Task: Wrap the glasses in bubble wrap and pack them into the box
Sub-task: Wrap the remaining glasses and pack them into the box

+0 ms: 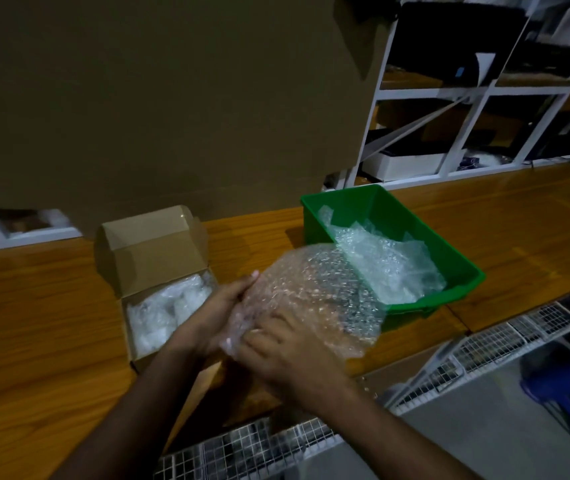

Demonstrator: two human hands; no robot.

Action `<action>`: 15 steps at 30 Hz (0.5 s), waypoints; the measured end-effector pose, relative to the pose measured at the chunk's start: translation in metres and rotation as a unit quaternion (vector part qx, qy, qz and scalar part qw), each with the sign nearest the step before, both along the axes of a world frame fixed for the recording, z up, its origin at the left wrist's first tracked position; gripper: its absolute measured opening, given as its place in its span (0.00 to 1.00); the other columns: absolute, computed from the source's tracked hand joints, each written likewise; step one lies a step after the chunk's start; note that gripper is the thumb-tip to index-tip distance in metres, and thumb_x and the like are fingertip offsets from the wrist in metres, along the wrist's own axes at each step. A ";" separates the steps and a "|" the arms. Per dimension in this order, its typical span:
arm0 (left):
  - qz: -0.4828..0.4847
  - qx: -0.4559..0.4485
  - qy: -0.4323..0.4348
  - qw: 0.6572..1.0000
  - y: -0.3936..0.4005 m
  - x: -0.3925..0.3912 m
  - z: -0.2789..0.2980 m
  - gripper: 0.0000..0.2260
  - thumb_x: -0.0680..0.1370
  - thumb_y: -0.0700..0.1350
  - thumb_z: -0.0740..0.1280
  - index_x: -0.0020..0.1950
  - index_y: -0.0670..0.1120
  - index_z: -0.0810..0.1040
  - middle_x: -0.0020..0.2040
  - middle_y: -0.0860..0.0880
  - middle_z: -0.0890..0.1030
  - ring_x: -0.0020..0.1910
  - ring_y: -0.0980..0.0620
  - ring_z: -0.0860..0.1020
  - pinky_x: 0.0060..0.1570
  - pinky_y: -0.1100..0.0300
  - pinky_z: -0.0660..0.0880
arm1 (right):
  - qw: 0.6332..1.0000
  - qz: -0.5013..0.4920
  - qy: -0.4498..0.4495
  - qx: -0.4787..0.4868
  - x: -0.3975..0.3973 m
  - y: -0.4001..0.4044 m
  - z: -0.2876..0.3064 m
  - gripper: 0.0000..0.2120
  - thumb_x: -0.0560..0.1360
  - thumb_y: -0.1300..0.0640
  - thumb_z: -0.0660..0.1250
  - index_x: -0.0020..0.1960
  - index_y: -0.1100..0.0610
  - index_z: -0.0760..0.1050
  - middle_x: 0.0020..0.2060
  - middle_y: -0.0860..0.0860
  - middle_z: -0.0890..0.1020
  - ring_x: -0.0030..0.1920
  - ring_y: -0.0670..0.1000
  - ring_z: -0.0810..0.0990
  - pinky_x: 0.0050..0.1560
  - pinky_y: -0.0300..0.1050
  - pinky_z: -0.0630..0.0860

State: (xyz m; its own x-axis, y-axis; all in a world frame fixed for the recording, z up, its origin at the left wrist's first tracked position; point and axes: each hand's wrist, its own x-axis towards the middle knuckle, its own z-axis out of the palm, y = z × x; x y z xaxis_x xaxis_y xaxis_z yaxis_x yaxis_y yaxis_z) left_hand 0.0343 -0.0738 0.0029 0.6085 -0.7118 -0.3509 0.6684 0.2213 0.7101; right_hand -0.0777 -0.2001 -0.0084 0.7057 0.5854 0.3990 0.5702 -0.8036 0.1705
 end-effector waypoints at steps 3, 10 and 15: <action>0.021 0.049 -0.055 0.997 0.001 0.001 -0.006 0.09 0.81 0.41 0.65 0.54 0.36 0.79 0.49 0.38 0.84 0.43 0.45 0.85 0.40 0.56 0.81 | 0.993 0.083 0.077 -0.034 -0.004 0.008 -0.019 0.14 0.77 0.57 0.64 0.62 0.53 0.75 0.56 0.50 0.81 0.59 0.55 0.74 0.64 0.56 0.69; 0.118 0.074 -0.143 0.980 0.033 0.005 -0.013 0.18 0.78 0.36 0.67 0.68 0.39 0.74 0.61 0.40 0.82 0.59 0.43 0.82 0.54 0.48 0.81 | 0.897 -0.113 0.061 0.423 -0.012 -0.005 -0.005 0.11 0.81 0.44 0.60 0.60 0.45 0.75 0.59 0.44 0.78 0.61 0.41 0.73 0.62 0.34 0.66; 0.189 0.030 -0.109 0.975 0.059 0.005 -0.003 0.14 0.82 0.38 0.62 0.67 0.38 0.74 0.59 0.42 0.84 0.56 0.45 0.84 0.49 0.52 0.82 | 0.604 -0.262 0.191 0.728 0.021 -0.039 -0.004 0.19 0.75 0.50 0.71 0.64 0.49 0.72 0.62 0.49 0.76 0.61 0.49 0.75 0.54 0.40 0.73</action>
